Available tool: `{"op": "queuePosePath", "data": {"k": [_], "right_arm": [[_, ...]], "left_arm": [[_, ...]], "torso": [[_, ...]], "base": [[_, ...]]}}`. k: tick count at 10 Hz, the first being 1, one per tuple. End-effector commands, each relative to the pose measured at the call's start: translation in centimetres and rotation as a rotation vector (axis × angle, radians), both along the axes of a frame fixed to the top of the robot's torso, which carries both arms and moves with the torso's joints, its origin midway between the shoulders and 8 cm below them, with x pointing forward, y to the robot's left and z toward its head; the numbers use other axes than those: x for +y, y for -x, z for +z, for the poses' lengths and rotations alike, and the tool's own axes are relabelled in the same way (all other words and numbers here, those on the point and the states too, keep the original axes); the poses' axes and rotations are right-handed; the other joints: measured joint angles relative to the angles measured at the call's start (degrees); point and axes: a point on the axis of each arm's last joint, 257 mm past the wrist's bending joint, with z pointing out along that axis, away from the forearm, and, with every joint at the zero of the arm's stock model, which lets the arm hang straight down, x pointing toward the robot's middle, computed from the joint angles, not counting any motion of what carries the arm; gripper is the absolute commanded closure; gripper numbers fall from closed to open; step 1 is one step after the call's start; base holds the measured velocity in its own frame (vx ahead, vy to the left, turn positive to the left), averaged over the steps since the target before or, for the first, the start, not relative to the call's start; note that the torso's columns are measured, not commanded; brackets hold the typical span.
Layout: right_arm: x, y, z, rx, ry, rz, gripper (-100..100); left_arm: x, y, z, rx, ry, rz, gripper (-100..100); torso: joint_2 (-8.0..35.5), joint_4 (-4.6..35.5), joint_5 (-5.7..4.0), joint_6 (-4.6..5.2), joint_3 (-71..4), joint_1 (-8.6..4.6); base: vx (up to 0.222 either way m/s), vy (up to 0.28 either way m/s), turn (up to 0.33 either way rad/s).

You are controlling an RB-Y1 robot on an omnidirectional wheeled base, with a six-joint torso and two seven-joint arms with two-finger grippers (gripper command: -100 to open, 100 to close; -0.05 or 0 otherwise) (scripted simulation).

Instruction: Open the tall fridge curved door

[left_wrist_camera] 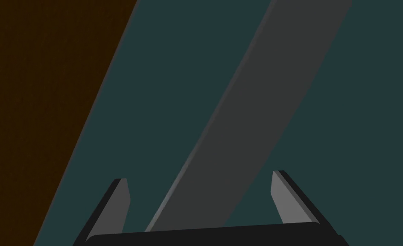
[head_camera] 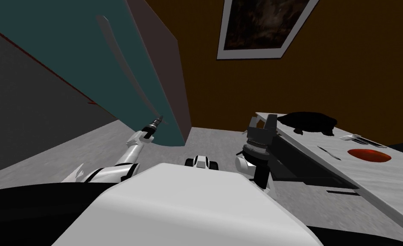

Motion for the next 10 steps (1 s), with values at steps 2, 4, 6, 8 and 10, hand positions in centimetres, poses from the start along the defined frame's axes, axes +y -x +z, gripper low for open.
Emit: {"op": "queuePosePath", "data": {"k": [2,4,6,8,10], "right_arm": [[0.0,0.0,0.0,0.0,0.0,0.0,0],[0.0,0.0,0.0,0.0,0.0,0.0,0],[0.0,0.0,0.0,0.0,0.0,0.0,0],[0.0,0.0,0.0,0.0,0.0,0.0,0],[0.0,0.0,0.0,0.0,0.0,0.0,0]], "left_arm": [[0.1,-0.1,0.0,0.001,0.001,0.004,100],[-1.2,-0.3,0.1,-0.002,-0.002,-0.032,100],[-2.2,-0.3,0.2,-0.004,-0.004,-0.069,100],[-4.3,-0.3,0.4,-0.007,-0.005,-0.143,100],[-5.4,-0.3,0.5,-0.006,-0.006,-0.181,100]], "torso": [[-0.31,-0.05,-0.03,0.04,-0.19,-0.03],[-0.36,-0.1,0.03,-0.12,-0.22,0.09],[0.26,0.04,0.27,-0.17,0.16,0.83],[0.21,0.05,-0.02,-0.06,0.13,-0.11],[-0.2,-0.05,-0.03,-0.04,-0.11,-0.12]], "base": [[-0.009,0.009,0.082],[-0.056,0.02,0.005],[-0.225,0.207,-0.012],[-0.297,0.207,-0.009],[-0.245,0.204,-0.016]]}}
